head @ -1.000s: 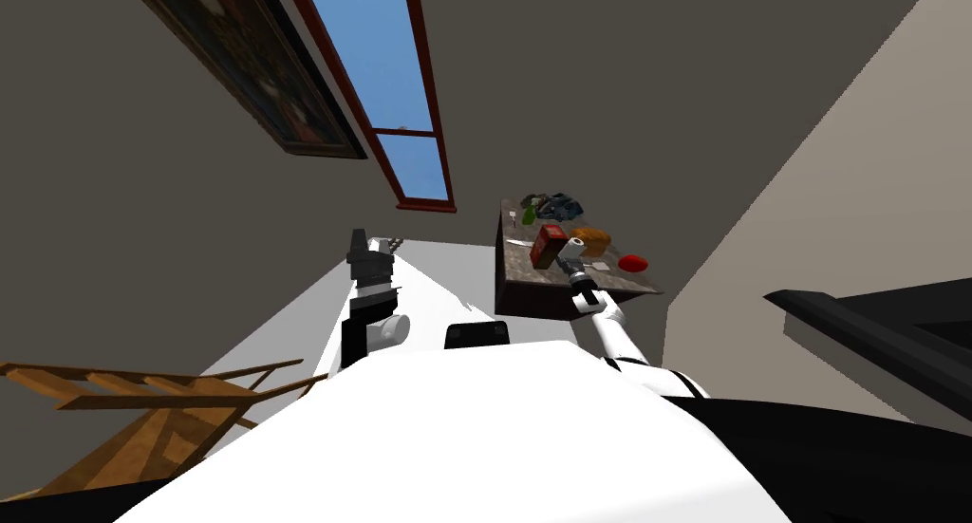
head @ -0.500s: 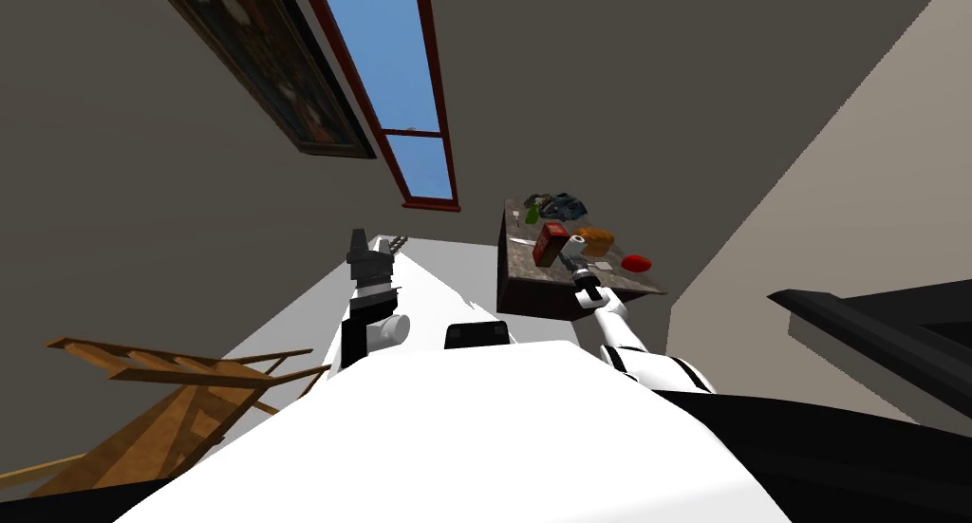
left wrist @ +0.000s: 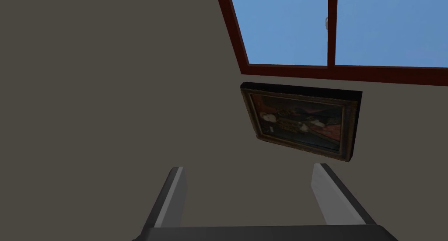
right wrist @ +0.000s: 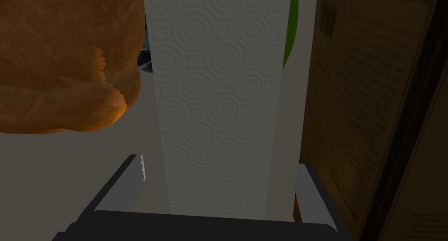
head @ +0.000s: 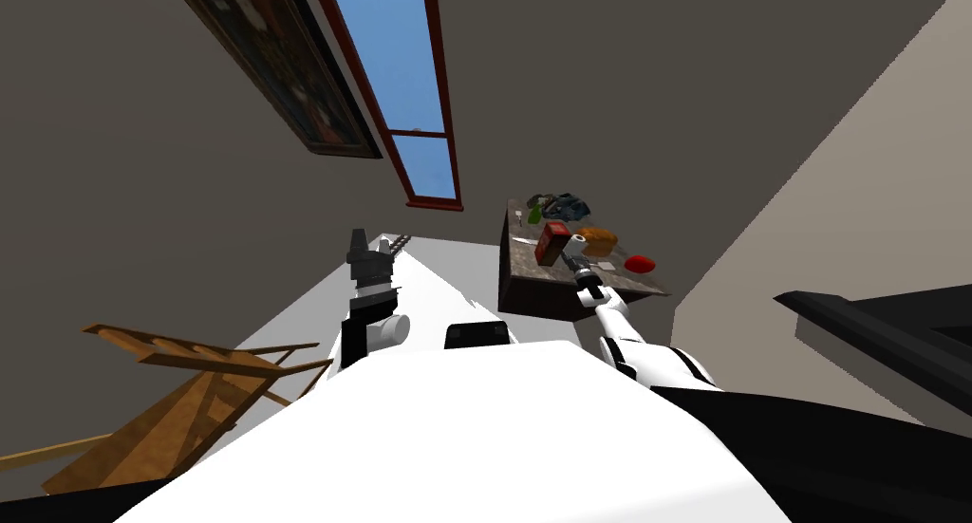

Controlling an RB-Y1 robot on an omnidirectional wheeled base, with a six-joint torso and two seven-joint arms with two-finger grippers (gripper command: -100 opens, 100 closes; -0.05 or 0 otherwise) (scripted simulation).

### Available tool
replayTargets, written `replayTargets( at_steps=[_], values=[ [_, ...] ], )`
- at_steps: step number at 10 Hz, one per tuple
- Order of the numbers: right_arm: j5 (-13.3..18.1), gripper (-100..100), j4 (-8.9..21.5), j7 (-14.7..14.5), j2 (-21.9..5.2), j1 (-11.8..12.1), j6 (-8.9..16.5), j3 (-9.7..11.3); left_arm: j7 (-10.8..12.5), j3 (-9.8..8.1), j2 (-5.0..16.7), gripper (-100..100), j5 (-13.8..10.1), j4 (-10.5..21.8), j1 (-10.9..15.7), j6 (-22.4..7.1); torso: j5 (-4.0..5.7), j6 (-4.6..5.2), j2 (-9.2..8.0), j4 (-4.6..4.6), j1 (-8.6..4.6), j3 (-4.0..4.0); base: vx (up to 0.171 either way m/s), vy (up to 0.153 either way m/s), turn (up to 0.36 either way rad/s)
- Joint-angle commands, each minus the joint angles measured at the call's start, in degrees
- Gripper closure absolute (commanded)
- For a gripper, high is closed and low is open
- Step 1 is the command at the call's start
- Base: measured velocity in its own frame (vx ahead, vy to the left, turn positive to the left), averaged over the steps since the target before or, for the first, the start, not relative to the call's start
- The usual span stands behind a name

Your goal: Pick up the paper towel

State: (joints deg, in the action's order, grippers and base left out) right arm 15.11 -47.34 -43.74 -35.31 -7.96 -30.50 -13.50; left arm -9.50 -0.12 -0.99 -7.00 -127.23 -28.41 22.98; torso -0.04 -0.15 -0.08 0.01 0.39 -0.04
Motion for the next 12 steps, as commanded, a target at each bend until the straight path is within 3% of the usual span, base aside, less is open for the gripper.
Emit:
replayTargets(
  at_steps=[1,2,4,5,7,8,9,10,12],
  values=[
    [-0.1,-100,1.9,-0.2,-0.1,-0.4,-0.5,-0.1,0.0,0.00,0.0,0,0.0,0.0,0.0,0.0,0.00,0.00,0.00,0.00,0.00,0.00,-0.009,0.003,-0.013],
    [-2.2,-100,4.1,-1.6,-1.8,-3.2,-2.1,0.1,0.0,0.00,0.0,0,0.0,0.0,0.0,0.0,0.01,0.00,0.07,-0.01,-0.06,0.04,-0.058,0.026,0.136],
    [-2.2,-100,7.8,-1.6,-1.8,-3.7,-2.1,0.1,0.0,0.00,0.0,0,0.0,0.0,0.0,0.0,0.00,0.00,-0.04,0.01,0.03,-0.02,-0.039,0.022,0.040],
    [-4.3,-100,9.5,-3.0,-3.5,-6.2,-3.8,0.4,0.0,0.00,0.0,0,0.0,0.0,0.0,0.0,0.00,0.01,0.02,0.00,-0.02,0.01,-0.057,0.031,0.129],
    [-4.3,-100,13.6,-3.0,-3.5,-7.0,-3.8,0.4,0.0,0.00,0.0,0,0.0,0.0,0.0,0.0,-0.02,-0.01,-0.05,0.02,0.05,-0.03,-0.045,0.027,0.033],
    [-4.3,-100,13.7,-3.0,-3.5,-7.0,-3.8,0.4,0.0,0.00,0.0,0,0.0,0.0,0.0,0.0,0.01,0.01,0.00,0.00,0.00,0.00,-0.007,0.003,-0.014],
    [-6.4,-100,15.5,-4.4,-5.3,-9.5,-5.5,0.6,0.0,0.00,0.0,0,0.0,0.0,0.0,0.0,0.02,0.01,0.07,-0.01,-0.06,0.04,-0.045,0.031,0.163],
    [-6.4,-100,16.0,-4.4,-5.3,-10.3,-5.5,0.6,0.0,0.00,0.0,0,0.0,0.0,0.0,0.0,-0.01,-0.06,0.02,0.00,0.03,0.01,-0.057,0.028,0.074],
    [-6.4,-100,19.4,-4.4,-5.3,-10.3,-5.5,0.6,0.0,0.00,0.0,0,0.0,0.0,0.0,0.0,0.00,0.01,0.01,0.00,-0.02,0.00,-0.020,0.010,-0.018]
  ],
)
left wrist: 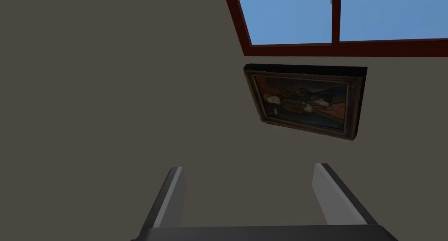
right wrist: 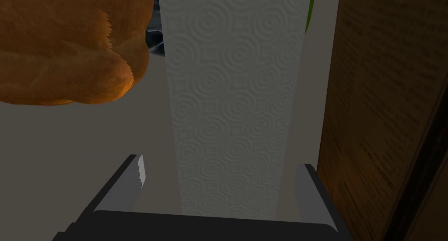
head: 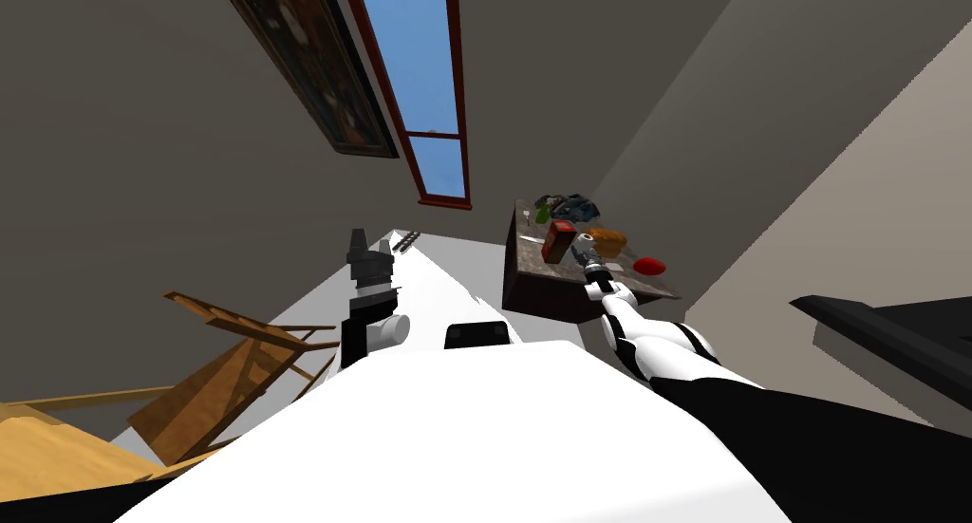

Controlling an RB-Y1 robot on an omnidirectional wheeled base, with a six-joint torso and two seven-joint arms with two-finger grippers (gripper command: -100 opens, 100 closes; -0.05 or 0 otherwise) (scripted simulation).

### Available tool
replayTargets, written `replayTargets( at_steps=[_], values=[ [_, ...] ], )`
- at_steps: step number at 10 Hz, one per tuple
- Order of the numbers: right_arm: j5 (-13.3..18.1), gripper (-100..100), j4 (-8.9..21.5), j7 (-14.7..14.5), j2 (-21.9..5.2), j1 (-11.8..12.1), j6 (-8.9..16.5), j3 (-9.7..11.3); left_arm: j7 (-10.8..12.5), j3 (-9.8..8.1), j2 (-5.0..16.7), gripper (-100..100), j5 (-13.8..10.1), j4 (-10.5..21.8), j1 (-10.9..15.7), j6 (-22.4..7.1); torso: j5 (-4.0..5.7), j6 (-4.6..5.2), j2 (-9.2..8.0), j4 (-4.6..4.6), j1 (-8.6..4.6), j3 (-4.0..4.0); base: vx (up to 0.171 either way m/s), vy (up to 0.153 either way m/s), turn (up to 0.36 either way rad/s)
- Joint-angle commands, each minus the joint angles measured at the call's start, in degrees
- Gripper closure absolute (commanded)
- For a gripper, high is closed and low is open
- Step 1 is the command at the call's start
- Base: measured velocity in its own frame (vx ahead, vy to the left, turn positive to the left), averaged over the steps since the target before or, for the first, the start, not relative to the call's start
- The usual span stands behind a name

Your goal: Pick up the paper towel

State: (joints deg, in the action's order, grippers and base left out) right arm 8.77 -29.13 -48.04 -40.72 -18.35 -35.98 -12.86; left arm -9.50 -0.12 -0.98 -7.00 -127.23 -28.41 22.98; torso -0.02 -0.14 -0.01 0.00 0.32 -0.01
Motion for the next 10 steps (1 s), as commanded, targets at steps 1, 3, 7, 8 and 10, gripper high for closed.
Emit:
replayTargets(
  at_steps=[1,3,7,8,10],
  values=[
    [0.0,-100,0.0,0.0,0.0,0.0,0.0,0.0,0.0,0.00,0.0,0,0.0,0.0,0.0,0.0,0.00,0.00,0.00,0.00,0.00,0.00,0.000,0.000,0.000],
    [0.0,100,0.1,0.1,0.1,0.0,0.0,0.1,0.0,0.00,0.0,0,0.0,0.0,0.0,0.0,0.00,0.07,0.06,-0.01,-0.06,0.04,-0.001,0.001,0.007],
    [0.0,0,0.1,0.0,0.0,0.0,0.0,0.1,0.0,0.00,0.0,0,0.0,0.0,0.0,0.0,0.03,0.05,0.08,-0.02,-0.07,0.05,0.000,0.000,0.000],
    [2.1,100,-2.8,1.3,1.9,2.8,1.7,-0.3,0.0,0.00,0.0,0,0.0,0.0,0.0,0.0,0.03,0.05,0.08,-0.02,-0.06,0.05,0.056,-0.038,-0.127],
    [5.5,100,-11.8,4.1,5.0,8.2,5.0,-0.7,0.0,-0.01,0.0,0,0.0,0.0,0.0,0.0,0.34,0.36,0.34,-0.32,-0.43,0.31,0.146,-0.086,-0.189]
  ],
)
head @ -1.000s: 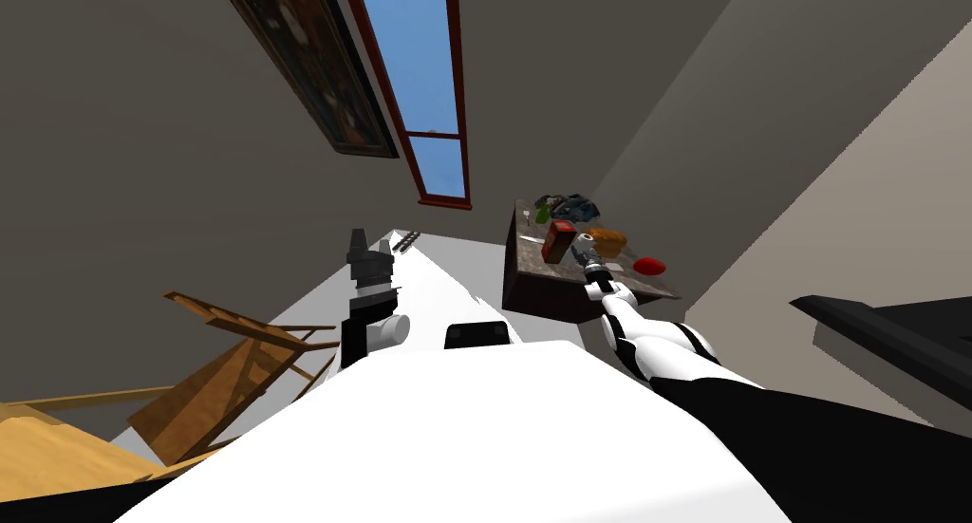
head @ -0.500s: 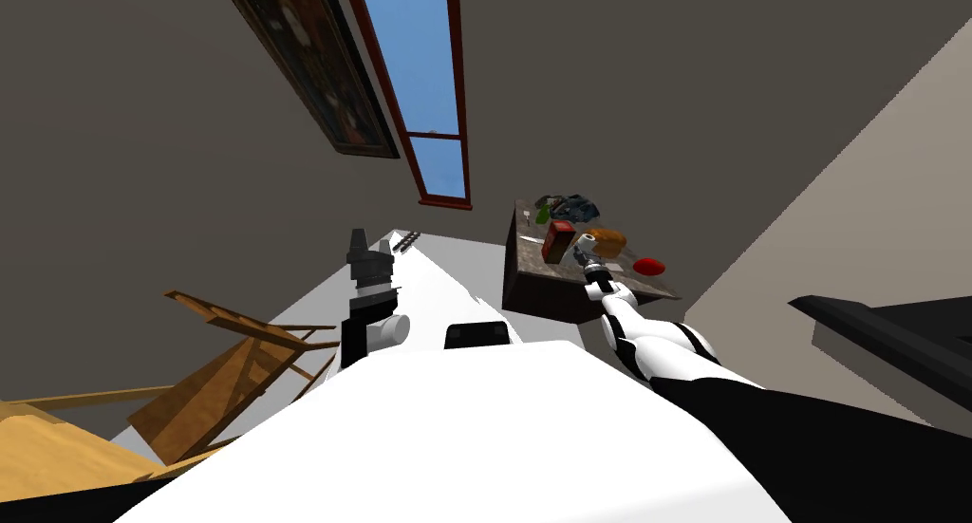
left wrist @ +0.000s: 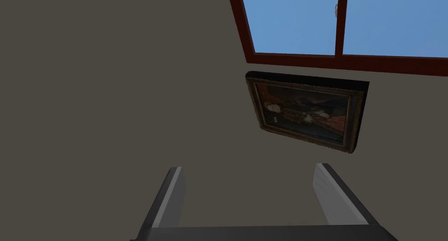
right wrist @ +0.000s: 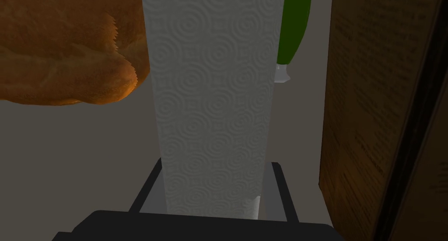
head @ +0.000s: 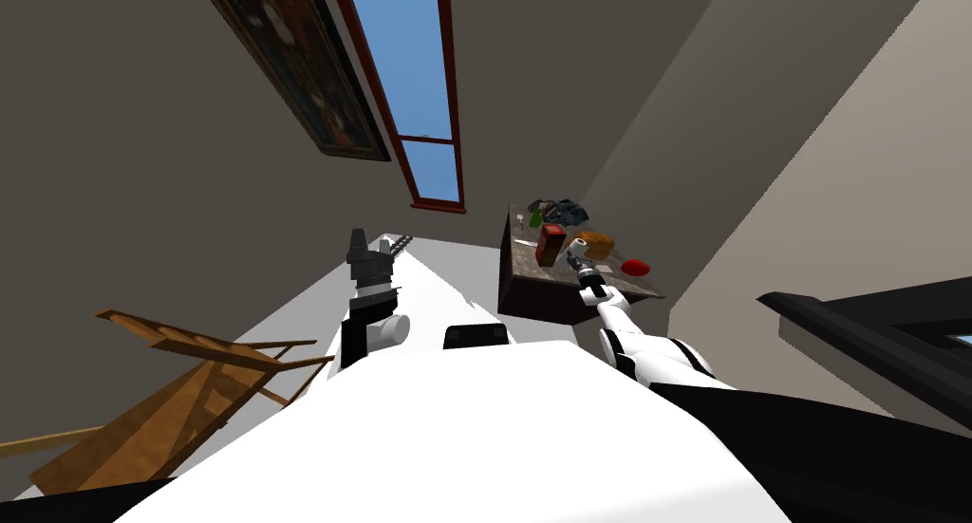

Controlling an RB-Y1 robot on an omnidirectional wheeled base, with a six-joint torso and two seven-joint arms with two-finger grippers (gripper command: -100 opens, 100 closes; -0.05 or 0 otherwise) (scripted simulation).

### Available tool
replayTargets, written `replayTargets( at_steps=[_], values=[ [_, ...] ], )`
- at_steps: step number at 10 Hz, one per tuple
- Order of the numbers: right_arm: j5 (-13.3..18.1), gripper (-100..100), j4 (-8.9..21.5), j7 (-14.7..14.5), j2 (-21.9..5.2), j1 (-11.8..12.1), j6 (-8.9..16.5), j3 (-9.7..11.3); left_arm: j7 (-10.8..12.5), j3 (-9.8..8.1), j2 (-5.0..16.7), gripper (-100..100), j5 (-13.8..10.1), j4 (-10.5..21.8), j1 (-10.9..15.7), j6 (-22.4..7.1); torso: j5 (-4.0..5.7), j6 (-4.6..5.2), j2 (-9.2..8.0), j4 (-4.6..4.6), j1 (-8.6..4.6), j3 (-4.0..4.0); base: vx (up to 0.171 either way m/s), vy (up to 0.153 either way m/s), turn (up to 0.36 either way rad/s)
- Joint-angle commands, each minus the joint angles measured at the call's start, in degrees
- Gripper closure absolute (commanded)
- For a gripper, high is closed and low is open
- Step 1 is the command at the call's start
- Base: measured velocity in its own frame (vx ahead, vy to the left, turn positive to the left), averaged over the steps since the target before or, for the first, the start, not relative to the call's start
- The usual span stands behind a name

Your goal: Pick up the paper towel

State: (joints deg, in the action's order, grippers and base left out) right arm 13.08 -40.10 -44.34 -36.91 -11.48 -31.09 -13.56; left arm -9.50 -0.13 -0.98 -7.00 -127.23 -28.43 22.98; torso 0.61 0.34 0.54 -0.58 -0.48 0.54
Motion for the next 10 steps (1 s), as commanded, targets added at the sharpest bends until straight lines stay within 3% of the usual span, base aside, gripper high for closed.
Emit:
replayTargets(
  at_steps=[1,3,4,7,8,10],
  values=[
    [1.9,100,-2.9,0.4,1.5,2.9,0.1,0.0,0.0,0.00,0.0,0,0.0,0.0,0.0,0.0,0.00,0.00,0.00,0.00,0.00,0.00,0.107,-0.060,-0.106],
    [1.9,100,-5.3,0.4,1.5,3.1,0.1,0.0,0.0,0.01,0.0,0,0.0,0.0,0.0,0.0,0.24,-0.14,0.05,-0.19,-0.14,0.14,0.009,0.001,-0.001],
    [4.1,100,-7.7,1.8,3.3,6.0,1.8,-0.2,0.0,0.01,0.0,0,0.0,0.0,0.0,0.0,0.22,-0.17,-0.01,-0.18,-0.05,0.11,0.039,-0.022,-0.100],
    [4.1,100,-11.2,1.8,3.3,6.4,1.8,-0.2,0.0,0.01,0.0,0,0.0,0.0,0.0,0.0,0.54,0.04,0.15,-0.48,-0.40,0.34,0.031,-0.013,-0.034],
    [6.2,100,-12.9,3.2,5.0,9.1,3.4,-0.4,0.0,0.01,0.0,0,0.0,0.0,0.0,0.0,0.51,0.01,0.12,-0.45,-0.37,0.30,0.054,-0.028,-0.113],
    [6.2,100,-17.1,3.2,5.0,9.7,3.4,-0.4,0.0,0.01,0.0,0,0.0,0.0,0.0,0.0,0.62,0.18,0.23,-0.57,-0.56,0.41,0.044,-0.019,-0.048]
  ],
)
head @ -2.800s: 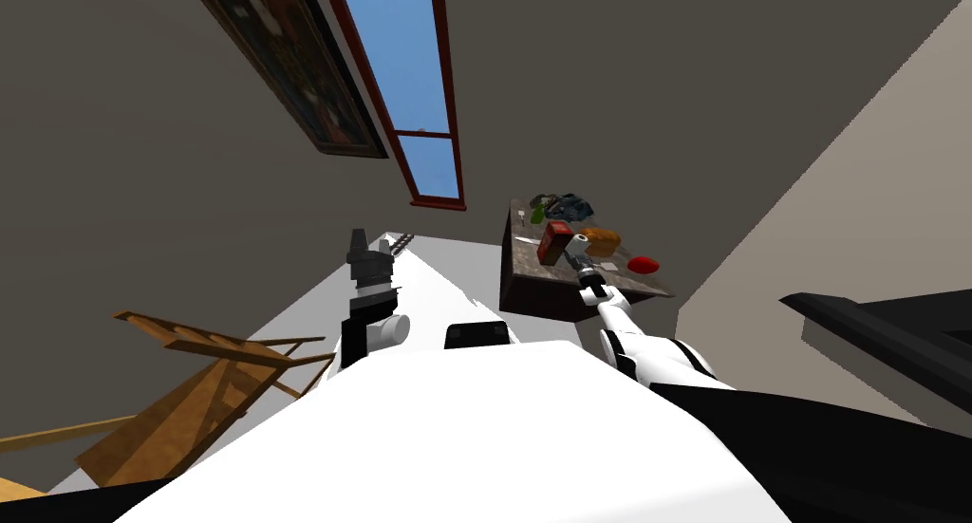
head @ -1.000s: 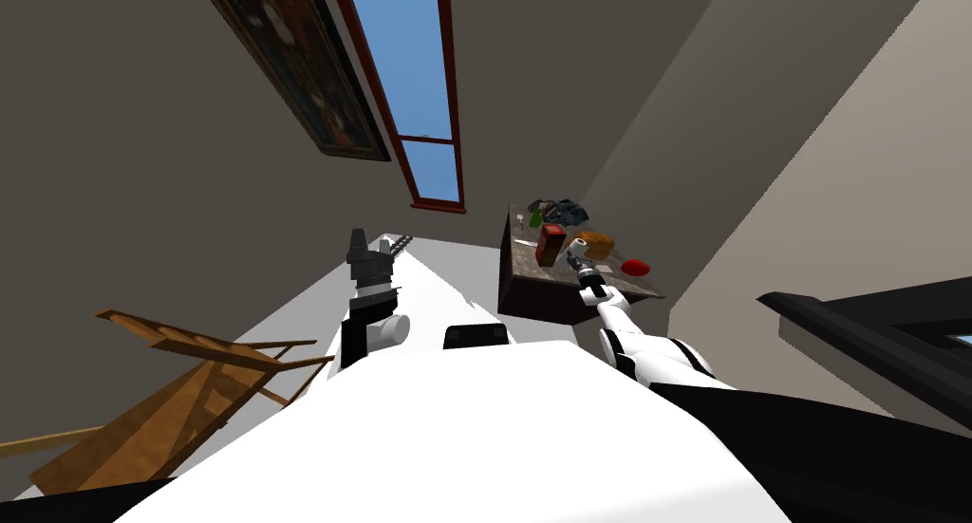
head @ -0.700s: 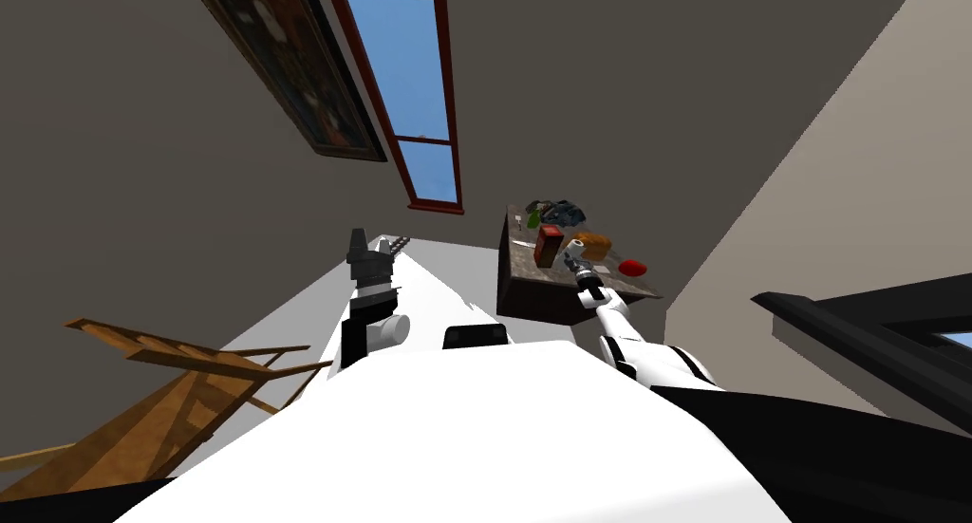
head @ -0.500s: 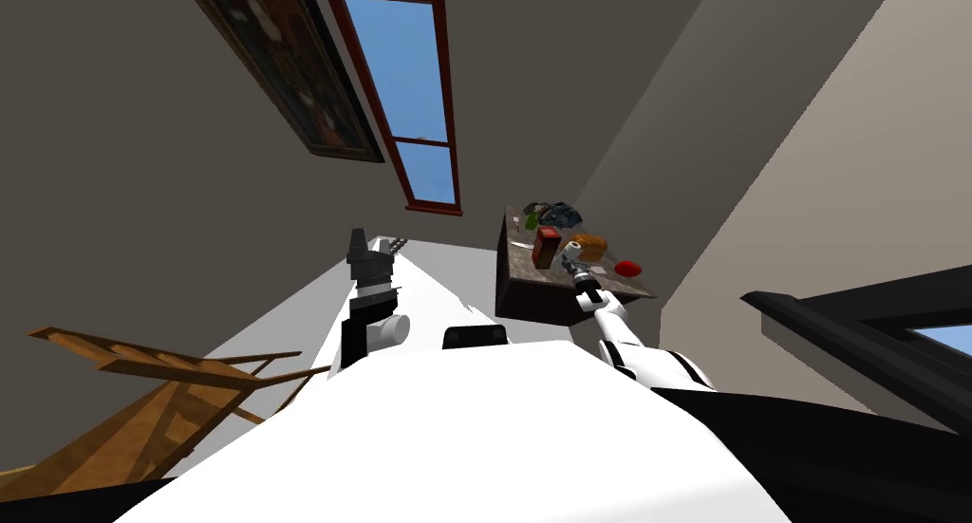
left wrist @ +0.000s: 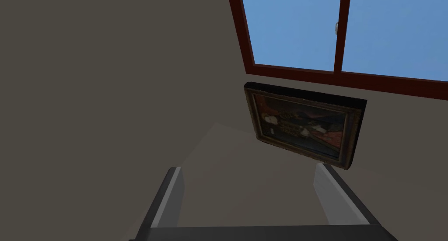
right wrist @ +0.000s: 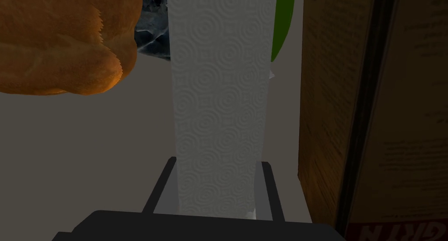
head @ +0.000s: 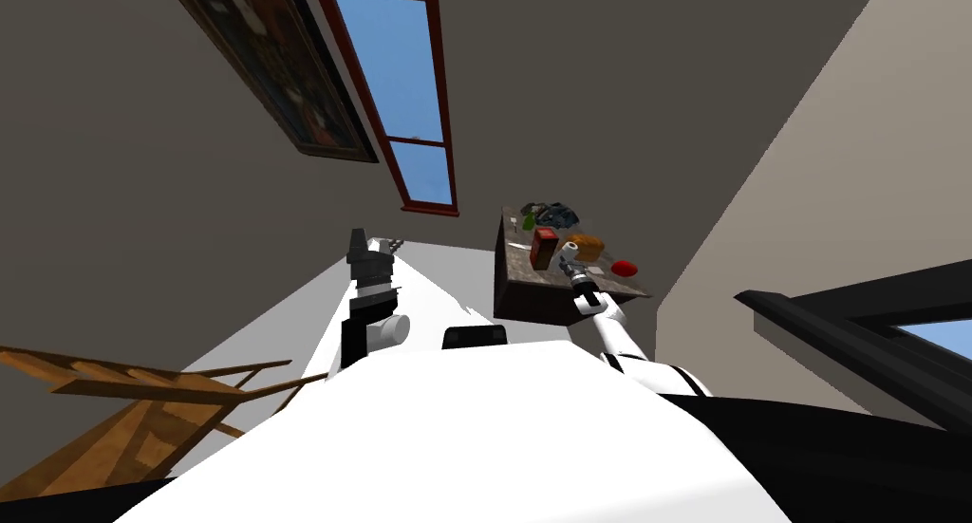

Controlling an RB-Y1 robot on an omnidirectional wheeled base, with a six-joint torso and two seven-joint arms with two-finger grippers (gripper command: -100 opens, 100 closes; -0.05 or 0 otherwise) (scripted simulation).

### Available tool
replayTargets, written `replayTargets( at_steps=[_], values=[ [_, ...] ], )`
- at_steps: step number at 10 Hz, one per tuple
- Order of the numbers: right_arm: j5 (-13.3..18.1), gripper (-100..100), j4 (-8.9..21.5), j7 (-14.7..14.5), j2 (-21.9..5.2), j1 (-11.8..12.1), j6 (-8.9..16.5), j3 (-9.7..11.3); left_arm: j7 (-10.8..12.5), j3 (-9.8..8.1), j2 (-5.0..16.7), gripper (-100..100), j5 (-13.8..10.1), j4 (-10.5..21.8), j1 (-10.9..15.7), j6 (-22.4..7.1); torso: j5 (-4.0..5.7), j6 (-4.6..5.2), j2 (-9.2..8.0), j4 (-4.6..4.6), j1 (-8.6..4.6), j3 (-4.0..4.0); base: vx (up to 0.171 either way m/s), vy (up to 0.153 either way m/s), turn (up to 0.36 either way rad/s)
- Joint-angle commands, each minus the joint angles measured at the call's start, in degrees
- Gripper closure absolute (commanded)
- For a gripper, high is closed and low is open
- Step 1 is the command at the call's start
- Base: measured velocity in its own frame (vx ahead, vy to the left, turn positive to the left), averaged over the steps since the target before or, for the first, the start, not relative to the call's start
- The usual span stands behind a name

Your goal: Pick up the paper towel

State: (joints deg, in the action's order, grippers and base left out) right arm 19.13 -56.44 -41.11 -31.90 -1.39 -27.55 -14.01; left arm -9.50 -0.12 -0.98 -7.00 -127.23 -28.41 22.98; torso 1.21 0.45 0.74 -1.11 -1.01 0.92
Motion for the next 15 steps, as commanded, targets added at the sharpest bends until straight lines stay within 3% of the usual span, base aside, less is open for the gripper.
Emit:
replayTargets(
  at_steps=[1,4,5,7,8,10,11,14,15],
  values=[
    [2.2,100,-2.9,1.4,1.7,2.9,1.6,-0.2,0.0,0.00,0.0,0,0.0,0.0,0.0,0.0,0.00,0.00,0.00,0.00,0.00,0.00,0.072,-0.036,-0.113],
    [2.2,100,-6.6,1.4,1.7,3.0,1.6,-0.2,0.0,0.00,0.0,0,0.0,0.0,0.0,0.0,0.03,0.03,0.03,-0.03,-0.05,0.03,0.030,-0.015,-0.025],
    [4.3,100,-8.2,2.8,3.5,5.5,3.2,-0.4,0.0,0.00,0.0,0,0.0,0.0,0.0,0.0,0.00,0.01,-0.06,0.00,0.02,-0.02,0.060,-0.024,-0.135],
    [4.3,100,-12.5,2.8,3.5,6.3,3.2,-0.4,0.0,0.00,0.0,0,0.0,0.0,0.0,0.0,0.04,0.13,0.06,-0.06,-0.08,0.06,0.042,-0.014,-0.046],
    [6.4,100,-14.2,4.2,5.2,9.1,4.9,-0.6,0.0,0.00,0.0,0,0.0,0.0,0.0,0.0,0.03,0.05,0.01,-0.02,-0.04,0.02,0.068,-0.032,-0.100],
    [6.4,100,-17.7,4.2,5.2,9.6,4.9,-0.6,0.0,0.00,0.0,0,0.0,0.0,0.0,0.0,0.07,0.15,0.10,-0.08,-0.13,0.09,0.046,-0.014,-0.045],
    [8.5,100,-19.9,5.7,6.9,12.6,6.5,-0.8,0.0,0.00,0.0,0,0.0,0.0,0.0,0.0,0.04,0.06,0.02,-0.03,-0.05,0.03,0.071,-0.031,-0.110],
    [8.5,100,-24.2,5.7,6.9,12.9,6.5,-0.8,0.0,0.00,0.0,0,0.0,0.0,0.0,0.0,0.06,0.10,0.02,-0.04,-0.09,0.03,0.029,-0.015,-0.022],
    [10.6,100,-26.3,7.1,8.7,15.8,8.2,-1.0,0.0,0.00,0.0,0,0.0,0.0,0.0,0.0,0.05,0.09,-0.08,-0.01,-0.03,-0.03,0.057,-0.021,-0.113]
  ],
)
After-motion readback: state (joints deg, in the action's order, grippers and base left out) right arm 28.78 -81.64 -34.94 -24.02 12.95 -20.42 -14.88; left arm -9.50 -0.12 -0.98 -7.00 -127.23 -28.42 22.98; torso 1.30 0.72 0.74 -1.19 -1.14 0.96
